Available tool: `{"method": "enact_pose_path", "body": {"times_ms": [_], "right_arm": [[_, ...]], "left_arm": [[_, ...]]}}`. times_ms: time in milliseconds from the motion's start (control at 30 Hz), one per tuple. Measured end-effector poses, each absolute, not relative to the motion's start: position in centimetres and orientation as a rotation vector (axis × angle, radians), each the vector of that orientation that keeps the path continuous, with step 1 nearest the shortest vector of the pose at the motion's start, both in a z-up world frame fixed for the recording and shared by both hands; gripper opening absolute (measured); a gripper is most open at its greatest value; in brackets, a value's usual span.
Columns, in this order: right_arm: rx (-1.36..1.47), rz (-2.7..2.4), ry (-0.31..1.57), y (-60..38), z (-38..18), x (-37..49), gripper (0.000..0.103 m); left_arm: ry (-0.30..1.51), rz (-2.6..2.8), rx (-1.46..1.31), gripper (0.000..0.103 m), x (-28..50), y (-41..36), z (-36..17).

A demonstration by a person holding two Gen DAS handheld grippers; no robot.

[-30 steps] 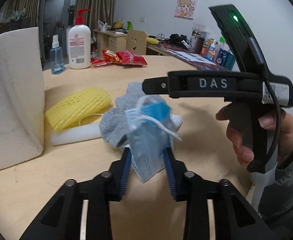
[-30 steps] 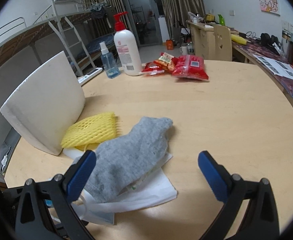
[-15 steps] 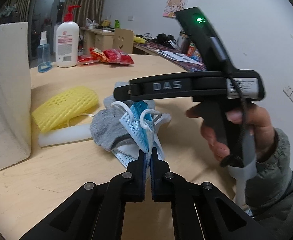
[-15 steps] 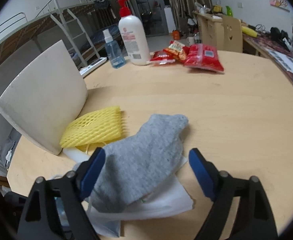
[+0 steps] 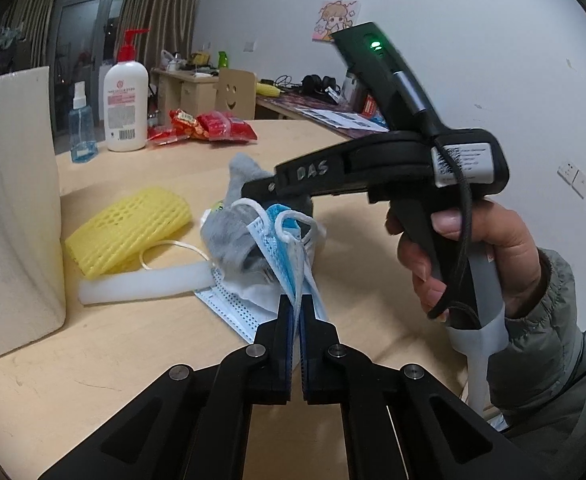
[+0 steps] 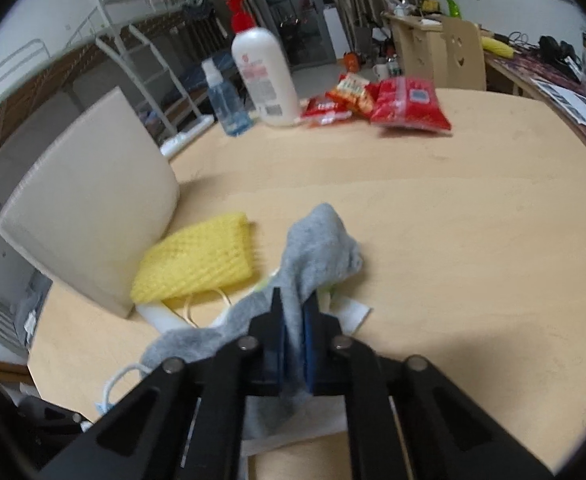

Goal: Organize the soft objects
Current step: 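Lift the mask with the left tool while the right tool lifts the sock toward the foam box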

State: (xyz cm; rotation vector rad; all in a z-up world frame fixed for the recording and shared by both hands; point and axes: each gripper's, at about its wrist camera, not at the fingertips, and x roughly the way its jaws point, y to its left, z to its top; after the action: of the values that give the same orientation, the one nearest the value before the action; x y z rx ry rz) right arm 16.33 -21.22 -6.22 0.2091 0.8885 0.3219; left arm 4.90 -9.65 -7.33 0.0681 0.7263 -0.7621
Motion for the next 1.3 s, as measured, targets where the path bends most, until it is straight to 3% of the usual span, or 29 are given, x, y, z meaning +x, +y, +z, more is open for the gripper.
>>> {"method": "enact_pose_path", "body": {"times_ms": [400,767,1300], "right_arm": [[0.278,0.279,0.741,-24.0,-2.4,13.8,0.009],[0.261,0.247,0.589,-24.6,1.3,9.4,0.009],[0.251,0.233,0.473,-24.3,2.0,4.2,0.009]], "left_arm": [[0.679,-0.727,0.035,0.002,4.8,-7.9,-5.4],[0.550,-0.665,0.034,0.002,4.1,-6.5,-0.4],[0.493,-0.583,0.023,0.002,1.8,-5.5,2.8]]}}
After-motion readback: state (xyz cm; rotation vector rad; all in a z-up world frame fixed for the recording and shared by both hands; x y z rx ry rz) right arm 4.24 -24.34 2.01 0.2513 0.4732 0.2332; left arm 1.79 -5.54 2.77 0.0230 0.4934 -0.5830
